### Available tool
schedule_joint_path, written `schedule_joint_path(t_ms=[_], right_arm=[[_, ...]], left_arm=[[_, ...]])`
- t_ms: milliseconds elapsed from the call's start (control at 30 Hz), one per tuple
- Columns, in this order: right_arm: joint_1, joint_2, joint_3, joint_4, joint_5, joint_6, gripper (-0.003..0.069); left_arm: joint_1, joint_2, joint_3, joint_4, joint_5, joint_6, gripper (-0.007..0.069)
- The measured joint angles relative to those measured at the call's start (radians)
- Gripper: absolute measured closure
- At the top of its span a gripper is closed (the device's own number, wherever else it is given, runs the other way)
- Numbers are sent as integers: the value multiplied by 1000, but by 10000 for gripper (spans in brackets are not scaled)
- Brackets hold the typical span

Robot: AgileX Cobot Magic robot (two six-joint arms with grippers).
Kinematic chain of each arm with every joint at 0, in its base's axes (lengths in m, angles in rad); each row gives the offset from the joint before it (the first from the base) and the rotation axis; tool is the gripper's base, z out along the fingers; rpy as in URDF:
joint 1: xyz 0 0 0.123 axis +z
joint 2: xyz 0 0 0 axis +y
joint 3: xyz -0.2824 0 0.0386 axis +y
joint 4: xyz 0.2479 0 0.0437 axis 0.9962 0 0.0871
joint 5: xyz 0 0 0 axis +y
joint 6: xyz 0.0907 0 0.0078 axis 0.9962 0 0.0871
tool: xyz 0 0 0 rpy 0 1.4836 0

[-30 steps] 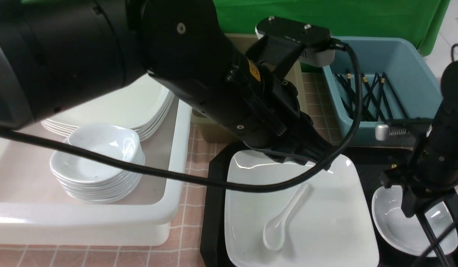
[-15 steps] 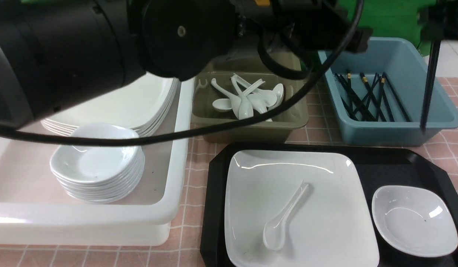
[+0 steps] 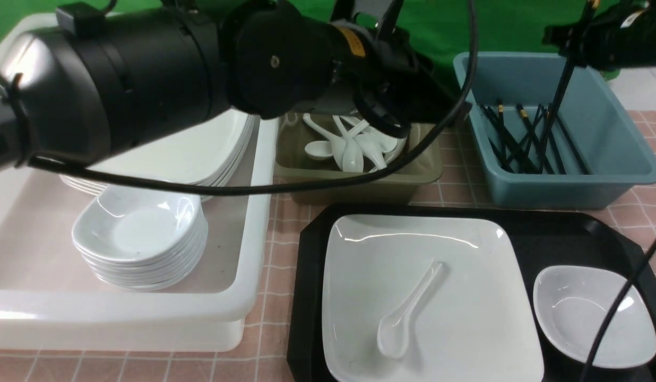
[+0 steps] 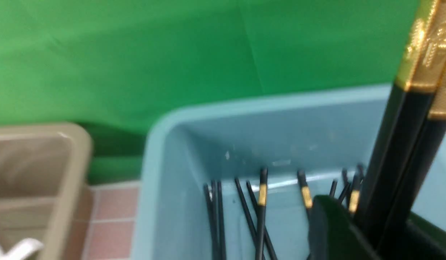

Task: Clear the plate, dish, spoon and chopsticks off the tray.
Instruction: Use the right arm to put the chopsticks into the small storage box on the right, then use the left arm to grab a soup spoon from the plate

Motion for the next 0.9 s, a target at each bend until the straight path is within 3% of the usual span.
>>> schedule_joint_path(t_ms=[67, 300, 433, 533, 633, 700, 900], right_arm=[[0, 35, 0, 1, -11, 0, 482], [0, 34, 0, 1, 79, 0, 242], [0, -45, 0, 3, 226, -1, 232], [0, -177, 0, 4, 391, -20, 307], [0, -351, -3, 10, 659, -82, 512], [0, -450, 8, 29, 799, -125, 608], [0, -696, 176, 80, 997, -209, 629]], left_arm=[[4, 0, 0, 10, 57, 0, 628], [5, 0, 0, 13, 165, 0, 628], [6, 0, 0, -9, 238, 0, 628], [7, 0, 0, -41, 327, -1, 628], [7, 1, 0, -103, 441, -1, 628], [0, 11, 0, -118, 490, -1, 628], [-49, 76, 0, -72, 484, -1, 622]])
